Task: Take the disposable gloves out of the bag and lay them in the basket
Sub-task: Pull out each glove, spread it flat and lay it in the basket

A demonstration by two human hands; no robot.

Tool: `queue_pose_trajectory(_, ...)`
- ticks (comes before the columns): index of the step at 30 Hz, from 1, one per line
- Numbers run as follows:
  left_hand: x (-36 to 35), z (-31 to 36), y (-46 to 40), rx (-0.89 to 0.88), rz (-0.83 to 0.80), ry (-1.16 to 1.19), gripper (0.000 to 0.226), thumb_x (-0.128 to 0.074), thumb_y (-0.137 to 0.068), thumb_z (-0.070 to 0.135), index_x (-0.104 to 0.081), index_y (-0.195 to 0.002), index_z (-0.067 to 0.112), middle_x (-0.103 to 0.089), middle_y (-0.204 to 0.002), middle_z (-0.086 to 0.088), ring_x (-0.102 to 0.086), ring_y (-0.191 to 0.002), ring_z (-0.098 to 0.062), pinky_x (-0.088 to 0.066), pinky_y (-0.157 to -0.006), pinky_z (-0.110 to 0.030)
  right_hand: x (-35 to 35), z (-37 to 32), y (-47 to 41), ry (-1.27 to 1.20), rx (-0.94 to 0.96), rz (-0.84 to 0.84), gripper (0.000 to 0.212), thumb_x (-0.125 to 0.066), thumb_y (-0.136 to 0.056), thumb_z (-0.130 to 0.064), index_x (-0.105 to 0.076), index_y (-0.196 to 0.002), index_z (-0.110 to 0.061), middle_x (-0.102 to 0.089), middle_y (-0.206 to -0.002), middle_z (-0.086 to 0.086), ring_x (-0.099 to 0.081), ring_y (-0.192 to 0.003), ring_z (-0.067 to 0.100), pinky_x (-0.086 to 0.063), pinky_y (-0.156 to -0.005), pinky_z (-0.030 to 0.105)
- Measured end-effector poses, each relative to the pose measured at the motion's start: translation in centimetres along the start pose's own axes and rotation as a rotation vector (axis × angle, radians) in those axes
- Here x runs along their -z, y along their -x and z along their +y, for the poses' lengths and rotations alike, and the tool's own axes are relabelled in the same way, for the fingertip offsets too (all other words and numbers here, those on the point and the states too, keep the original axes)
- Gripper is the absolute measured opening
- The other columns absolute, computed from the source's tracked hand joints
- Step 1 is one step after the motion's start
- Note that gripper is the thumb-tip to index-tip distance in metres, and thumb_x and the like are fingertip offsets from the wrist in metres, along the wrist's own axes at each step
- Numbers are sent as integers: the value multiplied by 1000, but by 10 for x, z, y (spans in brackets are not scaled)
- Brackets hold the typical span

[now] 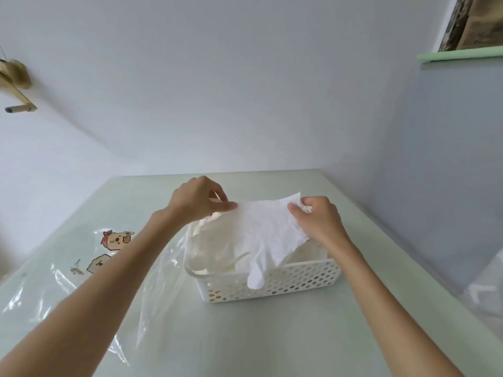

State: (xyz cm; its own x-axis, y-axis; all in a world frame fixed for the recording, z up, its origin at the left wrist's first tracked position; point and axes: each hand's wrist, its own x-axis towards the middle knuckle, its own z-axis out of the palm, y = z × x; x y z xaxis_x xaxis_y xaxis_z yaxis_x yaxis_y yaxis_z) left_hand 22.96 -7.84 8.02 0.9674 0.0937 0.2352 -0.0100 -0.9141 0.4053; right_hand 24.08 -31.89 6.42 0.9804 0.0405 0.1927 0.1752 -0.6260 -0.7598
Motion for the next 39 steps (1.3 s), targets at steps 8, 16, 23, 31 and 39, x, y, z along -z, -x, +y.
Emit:
queue_pose_trajectory(8,-21,2,-19,-12,104,-3,29,-71,-74,58,-70,-79,30,-67,-84,11,-61,-80,-16,-39,-64,-27,3,20,-14,304,98,168,26,-56,-92,-38,-68,-102,-17,-70,-106,7,-62,-98,33,-42,-72,30)
queue_pose_trajectory(16,-13,-1,-10,-131,87,17,40,-37,-98,50,-56,-128,31,-55,-134,13,-49,-125,-11,-39,-91,-30,6,19,-13,417,370,225,44,-56,-94,-29,-46,-137,-24,-59,-126,-3,-53,-116,20,-37,-91,28)
queue_pose_trajectory(23,-28,-10,16,-276,-472,-378,66,-5,-93,62,8,-151,35,10,-159,15,14,-144,-1,10,-118,-31,-12,31,-30,717,340,-599,52,-12,-103,-45,0,-152,-33,9,-160,-13,13,-145,3,10,-119,36)
queue_pose_trajectory(31,5,57,65,-510,-55,-44,45,-37,-89,65,-59,-120,41,-54,-121,19,-44,-112,-3,-39,-93,-24,59,2,0,194,228,-397,24,-43,-100,-28,-66,-97,-23,-64,-99,-7,-58,-92,12,-42,-79,23)
queue_pose_trajectory(39,-22,106,63,-551,-242,-230,23,-53,-94,41,-65,-112,31,-65,-107,13,-56,-102,-9,-37,-76,-23,59,9,21,213,30,-611,38,-29,-104,-25,-67,-102,-22,-66,-101,-2,-52,-77,12,-34,-63,21)
